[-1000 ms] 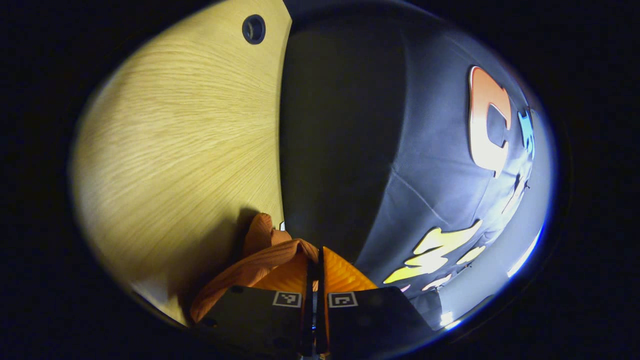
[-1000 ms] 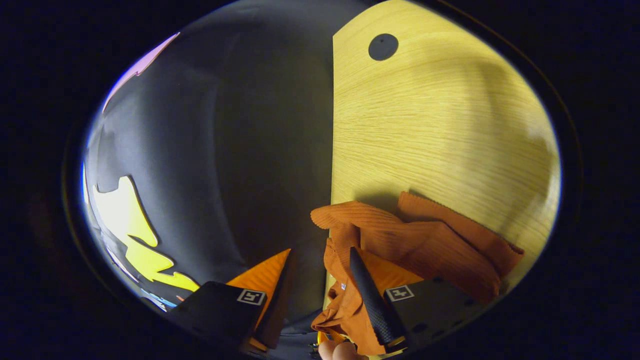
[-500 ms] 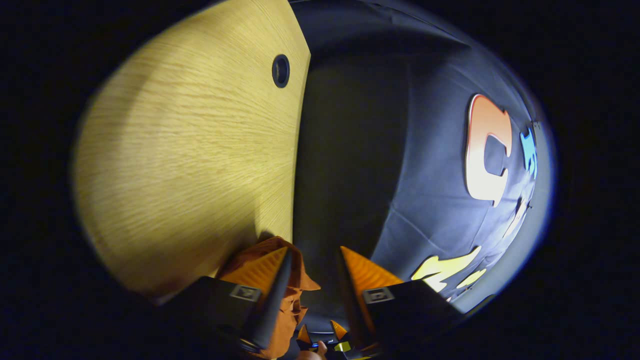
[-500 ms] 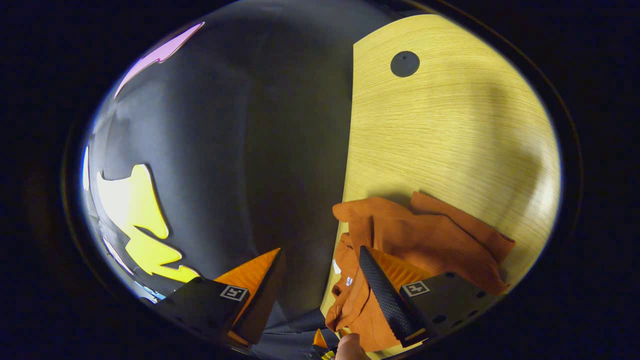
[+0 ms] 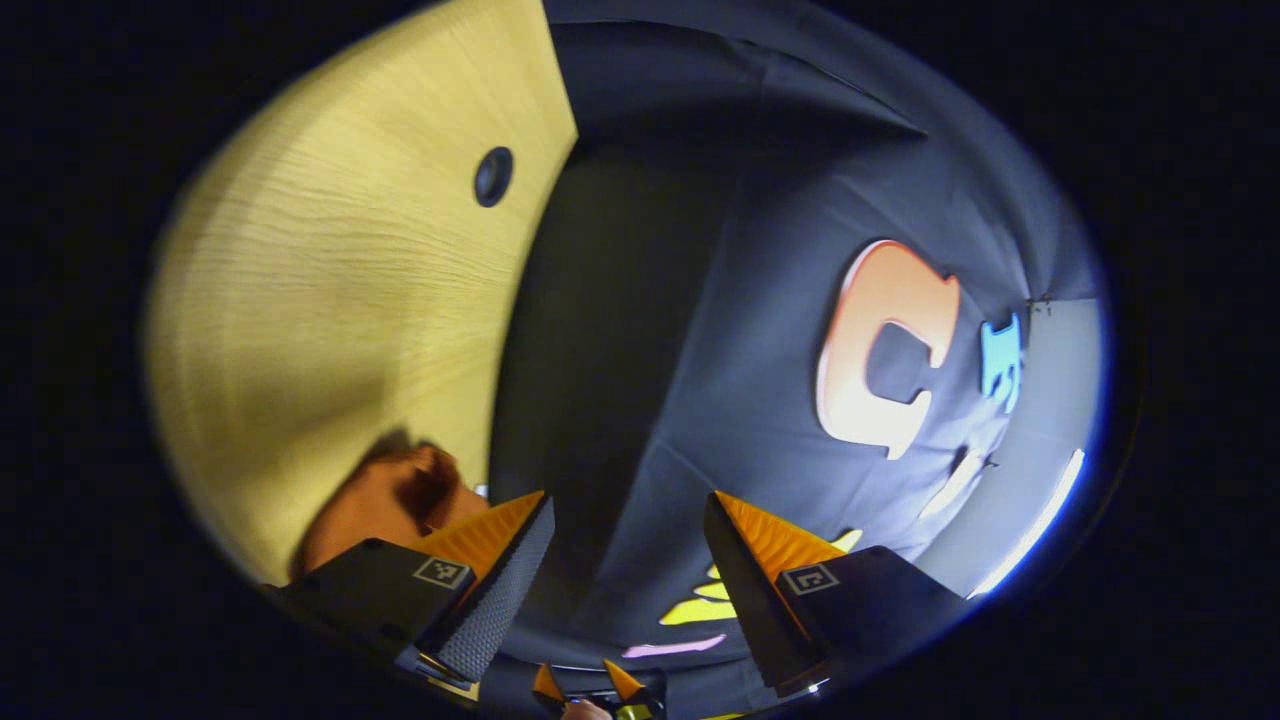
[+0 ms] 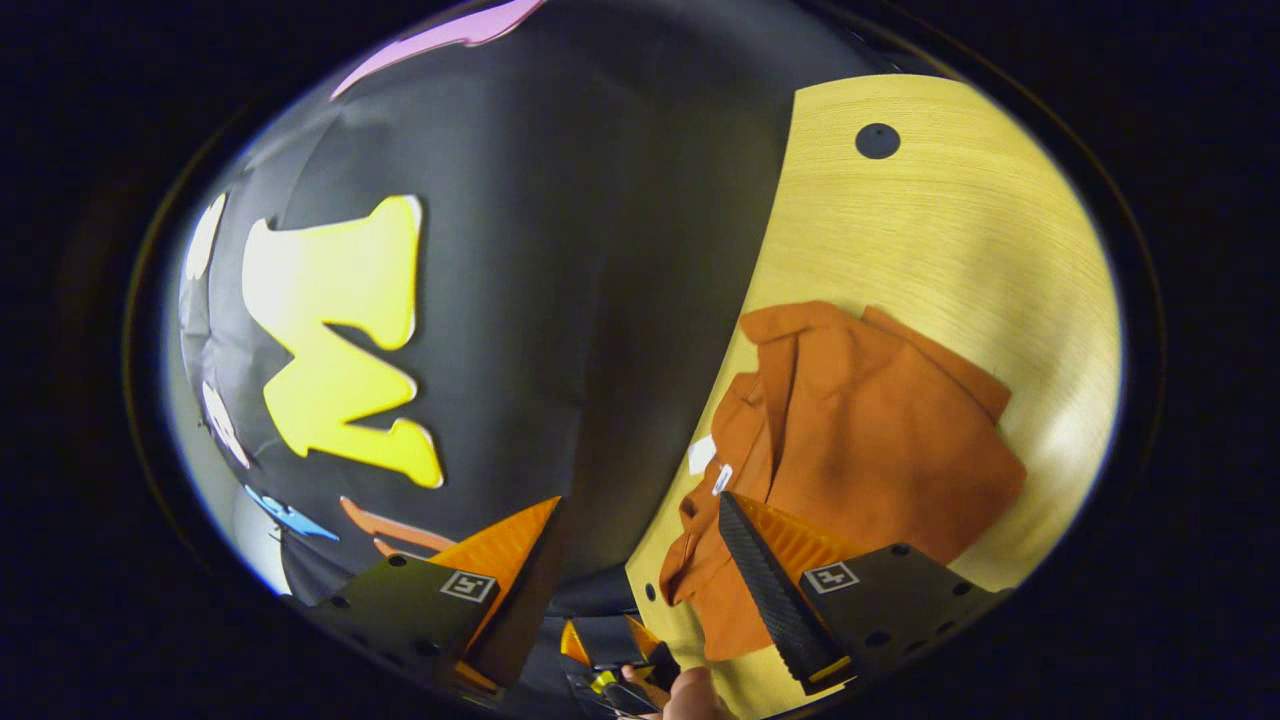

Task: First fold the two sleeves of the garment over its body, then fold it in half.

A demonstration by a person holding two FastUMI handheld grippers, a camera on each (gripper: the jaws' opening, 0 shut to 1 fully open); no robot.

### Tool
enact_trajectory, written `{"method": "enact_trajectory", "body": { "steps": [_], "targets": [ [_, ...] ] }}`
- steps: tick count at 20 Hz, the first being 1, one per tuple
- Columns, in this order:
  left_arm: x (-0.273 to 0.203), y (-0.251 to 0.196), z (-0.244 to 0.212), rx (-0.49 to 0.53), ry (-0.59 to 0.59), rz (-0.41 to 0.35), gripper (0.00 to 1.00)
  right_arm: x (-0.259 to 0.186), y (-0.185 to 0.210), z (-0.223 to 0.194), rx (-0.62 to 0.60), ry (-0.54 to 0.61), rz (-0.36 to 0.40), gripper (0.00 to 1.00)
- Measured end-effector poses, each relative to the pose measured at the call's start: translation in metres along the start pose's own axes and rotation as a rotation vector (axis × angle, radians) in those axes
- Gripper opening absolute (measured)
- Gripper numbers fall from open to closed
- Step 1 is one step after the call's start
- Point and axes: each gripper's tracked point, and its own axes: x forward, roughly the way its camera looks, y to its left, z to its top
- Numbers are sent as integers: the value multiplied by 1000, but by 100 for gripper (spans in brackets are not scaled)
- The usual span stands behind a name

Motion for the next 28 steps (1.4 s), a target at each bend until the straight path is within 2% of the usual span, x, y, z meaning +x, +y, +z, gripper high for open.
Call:
{"method": "enact_trajectory", "body": {
  "steps": [2, 4, 6, 8, 10, 11, 12, 13, 14, 17, 18, 20, 22, 24, 26, 28],
  "targets": [
    [-14, -47, -17, 40, 27, -76, 97, -15, 24, -25, -20, 35, 42, 95],
    [-38, -97, -41, 144, 48, -149, 97, -39, 49, -51, -63, 76, 91, 95],
    [-71, -151, -75, 325, 55, -218, 97, -68, 65, -77, -147, 136, 128, 95],
    [-107, -186, -110, 541, 59, -233, 100, -103, 77, -98, -215, 187, 164, 96],
    [-139, -207, -138, 761, 26, -194, 96, -143, 82, -113, -285, 225, 187, 95],
    [-154, -213, -154, 864, 15, -175, 85, -163, 84, -117, -324, 235, 195, 88],
    [-165, -218, -171, 961, 1, -152, 96, -183, 86, -120, -362, 239, 210, 88],
    [-175, -222, -184, 1045, -17, -129, 96, -203, 87, -120, -409, 233, 211, 88],
    [-184, -226, -194, 1131, -39, -98, 96, -222, 86, -119, -477, 217, 210, 95],
    [-179, -226, -205, 1411, -80, 12, 96, -270, 79, -113, -759, 127, 161, 95],
    [-175, -225, -205, 1507, -79, 53, 100, -282, 78, -105, -859, 70, 133, 95],
    [-173, -222, -207, 1659, -80, 134, 98, -302, 80, -84, -1054, -90, 56, 95],
    [-175, -216, -210, 1760, -63, 208, 98, -329, 86, -67, -1250, -252, -17, 95],
    [-179, -211, -214, 1802, -54, 236, 98, -359, 92, -57, -1372, -407, -83, 95],
    [-182, -218, -207, 1848, -74, 270, 98, -382, 82, -74, -1440, -441, -96, 94],
    [-185, -214, -207, 1916, -44, 325, 98, -406, 69, -83, -1455, -466, -134, 91]
  ]
}}
